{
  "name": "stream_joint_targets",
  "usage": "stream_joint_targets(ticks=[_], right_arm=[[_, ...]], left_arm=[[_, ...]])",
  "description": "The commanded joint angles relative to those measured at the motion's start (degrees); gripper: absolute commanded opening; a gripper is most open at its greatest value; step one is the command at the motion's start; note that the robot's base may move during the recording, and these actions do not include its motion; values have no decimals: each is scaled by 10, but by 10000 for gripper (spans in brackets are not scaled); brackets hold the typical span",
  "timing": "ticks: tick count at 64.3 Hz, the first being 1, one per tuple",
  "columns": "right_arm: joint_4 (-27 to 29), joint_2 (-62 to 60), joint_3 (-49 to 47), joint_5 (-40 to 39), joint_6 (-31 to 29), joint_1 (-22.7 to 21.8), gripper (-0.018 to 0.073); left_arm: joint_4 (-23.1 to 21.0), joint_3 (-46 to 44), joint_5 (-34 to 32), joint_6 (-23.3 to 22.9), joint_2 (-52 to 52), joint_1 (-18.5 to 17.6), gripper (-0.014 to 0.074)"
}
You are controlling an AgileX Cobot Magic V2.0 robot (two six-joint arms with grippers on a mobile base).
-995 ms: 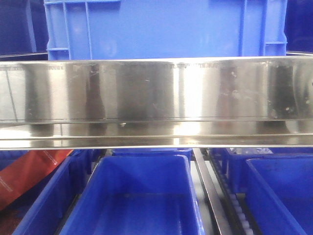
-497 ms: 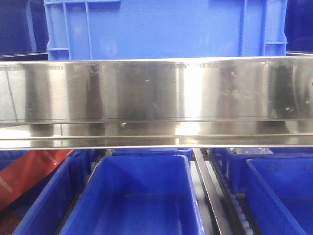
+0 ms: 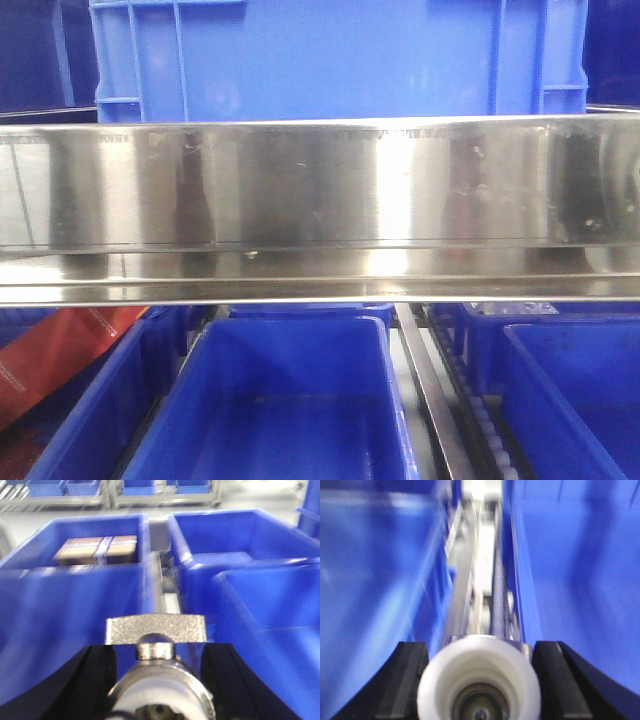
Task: Place valve from conveyor to right shelf box
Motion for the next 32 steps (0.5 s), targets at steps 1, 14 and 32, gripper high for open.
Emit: stream_joint_targets(ticks=[1,14,32], right_arm=[[9,11,-56,-50,-1,31,-151],[9,87,-131,-52,-5,121,-151],[9,189,-135,-67,-5,181,-151]], left_arm=[[-14,-45,-19,2,10,-62,-111],[-14,-98,8,2,99,-188,-111],[-14,-98,5,2,204,-251,-111]])
